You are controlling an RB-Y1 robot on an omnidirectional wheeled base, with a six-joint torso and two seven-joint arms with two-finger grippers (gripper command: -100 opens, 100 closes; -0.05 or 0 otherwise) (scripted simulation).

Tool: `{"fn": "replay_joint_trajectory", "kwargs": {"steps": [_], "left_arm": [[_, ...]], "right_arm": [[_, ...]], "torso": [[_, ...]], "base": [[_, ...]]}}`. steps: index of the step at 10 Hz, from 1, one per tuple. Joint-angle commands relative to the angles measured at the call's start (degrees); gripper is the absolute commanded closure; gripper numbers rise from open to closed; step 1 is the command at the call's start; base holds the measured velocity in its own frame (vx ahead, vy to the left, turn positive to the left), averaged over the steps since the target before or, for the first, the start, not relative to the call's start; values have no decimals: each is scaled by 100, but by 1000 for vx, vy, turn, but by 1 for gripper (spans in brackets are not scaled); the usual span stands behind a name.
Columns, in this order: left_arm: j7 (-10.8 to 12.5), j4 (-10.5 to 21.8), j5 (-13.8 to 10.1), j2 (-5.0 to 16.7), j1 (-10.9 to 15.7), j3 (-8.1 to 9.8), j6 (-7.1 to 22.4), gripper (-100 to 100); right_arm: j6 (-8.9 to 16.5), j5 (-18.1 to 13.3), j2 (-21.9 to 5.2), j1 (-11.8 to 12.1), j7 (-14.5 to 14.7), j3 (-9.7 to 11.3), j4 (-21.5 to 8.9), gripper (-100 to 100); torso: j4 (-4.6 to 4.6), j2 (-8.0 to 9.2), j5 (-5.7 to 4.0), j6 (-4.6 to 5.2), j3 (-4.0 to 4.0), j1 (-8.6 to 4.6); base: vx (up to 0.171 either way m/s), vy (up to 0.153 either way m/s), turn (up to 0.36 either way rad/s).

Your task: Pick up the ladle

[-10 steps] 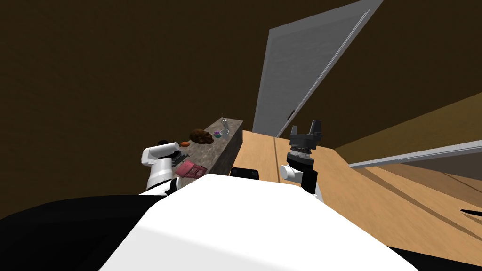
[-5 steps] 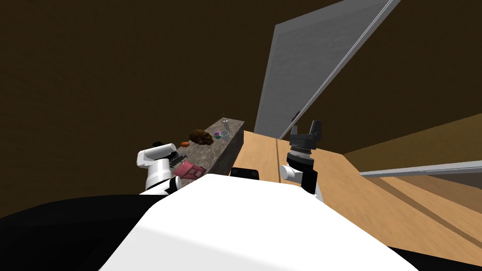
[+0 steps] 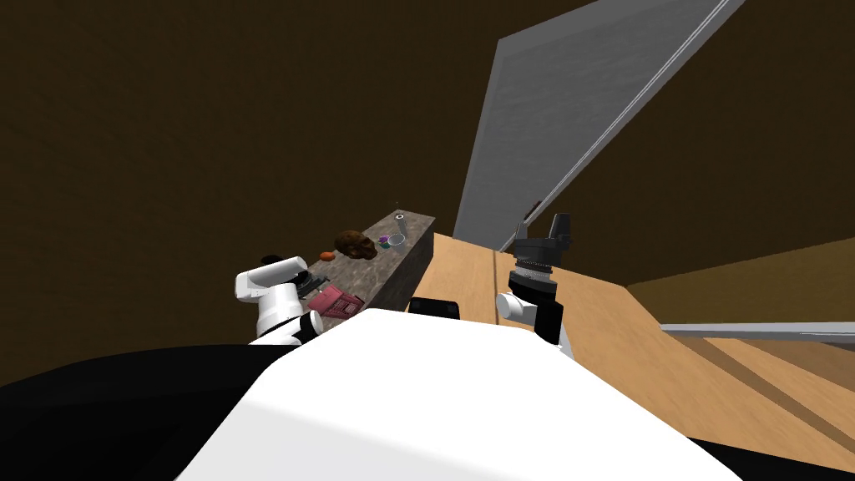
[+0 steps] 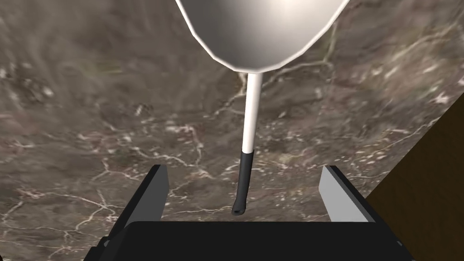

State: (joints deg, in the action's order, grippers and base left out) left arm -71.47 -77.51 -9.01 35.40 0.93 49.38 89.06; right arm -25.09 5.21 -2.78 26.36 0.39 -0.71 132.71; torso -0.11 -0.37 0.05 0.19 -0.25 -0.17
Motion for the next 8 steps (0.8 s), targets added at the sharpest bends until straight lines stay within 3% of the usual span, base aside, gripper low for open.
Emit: {"fn": "replay_joint_trajectory", "kwargs": {"steps": [1,2,3,4,5,7,8], "left_arm": [[-286,184,48,-6,51,218,-145,-100],[-412,184,48,-6,51,218,-145,-100],[-594,365,97,-10,101,426,-292,-100],[-750,365,97,-10,101,426,-292,-100],[-910,547,145,-14,151,634,-438,-100],[-1124,547,145,-14,151,634,-438,-100],[-1354,729,194,-17,202,842,-585,-100]], "right_arm": [[0,0,0,0,0,0,0,0],[0,0,0,1,0,-1,0,0],[0,0,0,1,0,0,0,0],[0,0,0,2,0,0,0,0],[0,0,0,1,0,0,0,0],[0,0,0,1,0,0,0,0],[0,0,0,0,0,0,0,0]], "torso": [[0,0,0,0,0,0],[-1,-6,1,-6,-2,2],[-2,-12,1,-1,-6,1],[-5,-23,5,0,-13,-12],[-8,-32,14,13,-19,-22],[-15,-58,23,24,-35,-32],[-14,-53,26,28,-33,-21]], "base": [[61,-31,139],[80,-37,89],[102,-65,154],[88,-69,98],[103,-75,129],[69,-45,42],[68,-44,126]]}}
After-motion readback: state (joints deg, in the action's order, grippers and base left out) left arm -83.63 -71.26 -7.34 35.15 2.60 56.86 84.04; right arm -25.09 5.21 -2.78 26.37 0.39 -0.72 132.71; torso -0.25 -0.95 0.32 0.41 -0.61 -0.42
